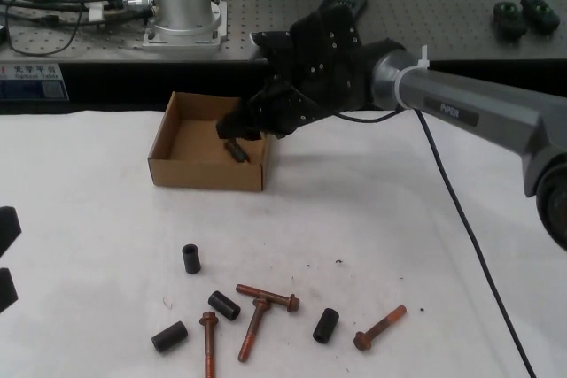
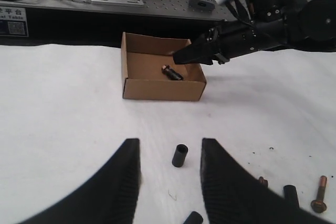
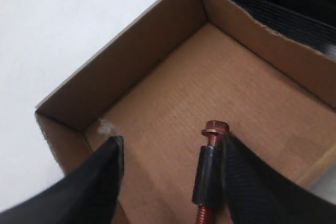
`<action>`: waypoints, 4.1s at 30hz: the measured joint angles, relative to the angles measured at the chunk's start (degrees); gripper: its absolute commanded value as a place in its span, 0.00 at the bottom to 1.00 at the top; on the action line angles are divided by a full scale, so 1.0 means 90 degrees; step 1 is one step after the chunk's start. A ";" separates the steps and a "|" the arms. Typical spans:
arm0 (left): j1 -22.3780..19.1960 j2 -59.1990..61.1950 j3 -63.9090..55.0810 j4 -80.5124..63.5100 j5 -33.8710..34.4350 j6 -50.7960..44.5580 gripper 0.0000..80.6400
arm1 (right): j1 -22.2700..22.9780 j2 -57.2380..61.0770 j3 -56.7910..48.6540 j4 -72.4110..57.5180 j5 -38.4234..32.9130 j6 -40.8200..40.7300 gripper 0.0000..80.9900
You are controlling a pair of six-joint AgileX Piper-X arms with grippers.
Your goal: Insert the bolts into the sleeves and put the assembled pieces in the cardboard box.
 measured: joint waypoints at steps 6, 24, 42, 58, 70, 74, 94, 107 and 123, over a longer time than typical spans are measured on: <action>0.0000 0.0000 0.0006 0.0060 0.0040 -0.0036 0.35 | 0.0000 -0.0030 0.0003 0.0022 0.0316 0.0060 0.52; 0.0000 0.0000 0.0006 0.0062 0.0040 -0.0049 0.35 | 0.1098 -0.0869 -0.0035 0.3021 0.0666 -0.0425 0.40; 0.0000 0.0000 0.0006 0.0062 0.0040 -0.0049 0.35 | 0.1544 -0.0869 -0.0035 0.3954 0.1553 -0.0440 0.40; 0.0000 0.0000 0.0006 0.0062 0.0040 -0.0049 0.35 | 0.2093 -0.0649 -0.0051 0.4183 0.1553 -0.0390 0.40; 0.0000 0.0000 0.0006 0.0062 0.0040 -0.0049 0.35 | 0.2093 -0.0636 -0.0067 0.4183 0.1553 -0.0352 0.06; 0.0000 0.0000 0.0006 0.0062 0.0040 -0.0049 0.35 | 0.2093 -0.0636 -0.0067 0.4183 0.1402 -0.0352 0.07; 0.0000 0.0000 0.0006 0.0062 0.0040 -0.0049 0.35 | 0.2314 -0.0452 -0.0067 0.4062 0.0750 -0.0352 0.07; 0.0000 0.0000 0.0006 0.0062 0.0040 -0.0049 0.35 | 0.1203 -0.0320 -0.0067 0.4148 0.2270 -0.0083 0.07; 0.0000 0.0000 0.0006 0.0062 0.0040 -0.0049 0.35 | 0.1466 -0.0711 -0.0067 0.4145 0.1780 -0.0817 0.07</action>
